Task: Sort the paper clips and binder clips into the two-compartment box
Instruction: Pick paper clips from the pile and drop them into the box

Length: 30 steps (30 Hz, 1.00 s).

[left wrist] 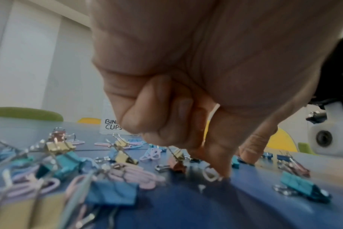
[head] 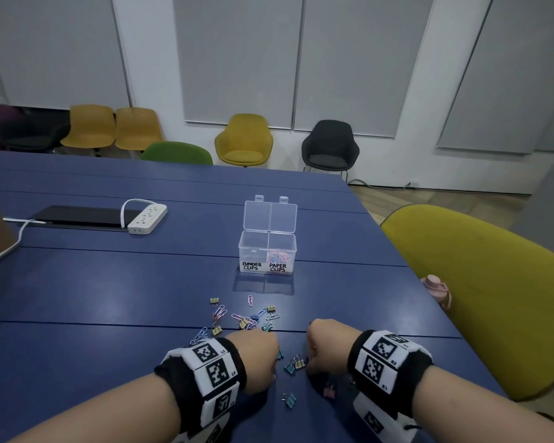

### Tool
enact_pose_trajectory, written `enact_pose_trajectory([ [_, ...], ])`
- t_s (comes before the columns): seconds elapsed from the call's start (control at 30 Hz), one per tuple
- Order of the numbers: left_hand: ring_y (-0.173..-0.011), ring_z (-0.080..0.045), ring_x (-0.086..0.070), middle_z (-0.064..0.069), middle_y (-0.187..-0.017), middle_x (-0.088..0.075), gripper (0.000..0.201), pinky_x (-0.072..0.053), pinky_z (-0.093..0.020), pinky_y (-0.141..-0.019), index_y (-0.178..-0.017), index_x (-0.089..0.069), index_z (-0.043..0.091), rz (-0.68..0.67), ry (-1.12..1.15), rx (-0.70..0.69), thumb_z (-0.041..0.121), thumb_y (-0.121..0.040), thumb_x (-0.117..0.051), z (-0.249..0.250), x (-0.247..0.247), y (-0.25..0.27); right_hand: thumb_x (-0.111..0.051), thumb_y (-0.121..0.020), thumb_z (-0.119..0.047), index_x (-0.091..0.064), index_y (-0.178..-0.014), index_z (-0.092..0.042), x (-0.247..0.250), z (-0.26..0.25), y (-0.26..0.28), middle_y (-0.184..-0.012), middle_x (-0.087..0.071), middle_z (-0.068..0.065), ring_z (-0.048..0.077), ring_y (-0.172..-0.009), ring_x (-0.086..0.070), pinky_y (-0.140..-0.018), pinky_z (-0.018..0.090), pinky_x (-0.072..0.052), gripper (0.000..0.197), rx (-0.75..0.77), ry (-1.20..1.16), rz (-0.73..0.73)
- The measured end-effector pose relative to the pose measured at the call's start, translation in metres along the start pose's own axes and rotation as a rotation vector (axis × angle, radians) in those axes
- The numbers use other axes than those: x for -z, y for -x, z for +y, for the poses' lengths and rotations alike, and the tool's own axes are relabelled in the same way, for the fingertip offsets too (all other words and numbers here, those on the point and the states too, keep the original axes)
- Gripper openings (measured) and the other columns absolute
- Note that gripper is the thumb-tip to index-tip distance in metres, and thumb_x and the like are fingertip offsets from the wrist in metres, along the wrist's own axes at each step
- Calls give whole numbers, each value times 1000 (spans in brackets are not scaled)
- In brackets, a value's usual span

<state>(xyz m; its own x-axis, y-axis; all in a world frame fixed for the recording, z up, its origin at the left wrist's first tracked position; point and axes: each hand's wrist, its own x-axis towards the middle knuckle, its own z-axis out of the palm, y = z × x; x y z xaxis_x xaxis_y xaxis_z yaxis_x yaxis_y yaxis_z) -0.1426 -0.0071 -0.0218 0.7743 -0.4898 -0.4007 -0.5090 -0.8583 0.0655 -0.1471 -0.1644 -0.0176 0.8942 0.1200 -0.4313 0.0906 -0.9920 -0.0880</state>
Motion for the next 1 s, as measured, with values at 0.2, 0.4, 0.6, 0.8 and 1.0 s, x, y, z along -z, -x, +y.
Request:
enact_pose_trajectory([
  [0.2, -56, -13, -50, 5, -62, -54, 14, -43, -16, -48, -79, -57, 19, -8, 490, 13, 21, -91, -49, -20, 16, 1, -66, -78, -16, -33, -56, -12, 0, -4, -5, -58, -37, 5, 24, -68, -43, -47, 21, -31, 39, -24, -55, -8],
  [0.4, -50, -12, -40, -4, -65, -47, 22, -32, -19, -43, -74, -47, 9, -145, 1749, 59, 6, -95, -44, -42, 18, 2, -66, -76, -18, -35, -54, -12, 0, -4, -5, -55, -35, 4, 22, -53, -35, -46, 22, -28, 38, 2, -89, -69],
  [0.6, -50, -15, -55, -11, -68, -59, 11, -53, -22, -46, -83, -53, 1, -104, 2037, 132, -1, -92, -48, -65, 27, 0, -58, -81, -15, -46, -60, -17, 21, 15, -2, -55, -42, 1, 12, -40, -34, -41, 19, -31, 24, 38, -592, -86],
  [0.8, -53, -17, -54, -11, -65, -57, 12, -54, -24, -48, -95, -57, -4, -36, 1935, 174, 0, -94, -45, -78, 63, -34, -44, -84, 12, -41, -63, -13, 29, 28, -24, -59, -49, 6, 9, -43, -27, -38, 17, -18, 33, 39, -1679, -116],
  [1.0, -62, -21, -46, -11, -69, -46, 46, -43, -32, -64, -77, -49, 4, 153, 2035, 104, 39, -101, -31, -64, 127, -98, -35, -89, 3, -49, -81, -7, 59, 28, -62, -62, -41, 3, 8, -41, -31, -34, 15, -20, 19, 8, -1928, -99],
])
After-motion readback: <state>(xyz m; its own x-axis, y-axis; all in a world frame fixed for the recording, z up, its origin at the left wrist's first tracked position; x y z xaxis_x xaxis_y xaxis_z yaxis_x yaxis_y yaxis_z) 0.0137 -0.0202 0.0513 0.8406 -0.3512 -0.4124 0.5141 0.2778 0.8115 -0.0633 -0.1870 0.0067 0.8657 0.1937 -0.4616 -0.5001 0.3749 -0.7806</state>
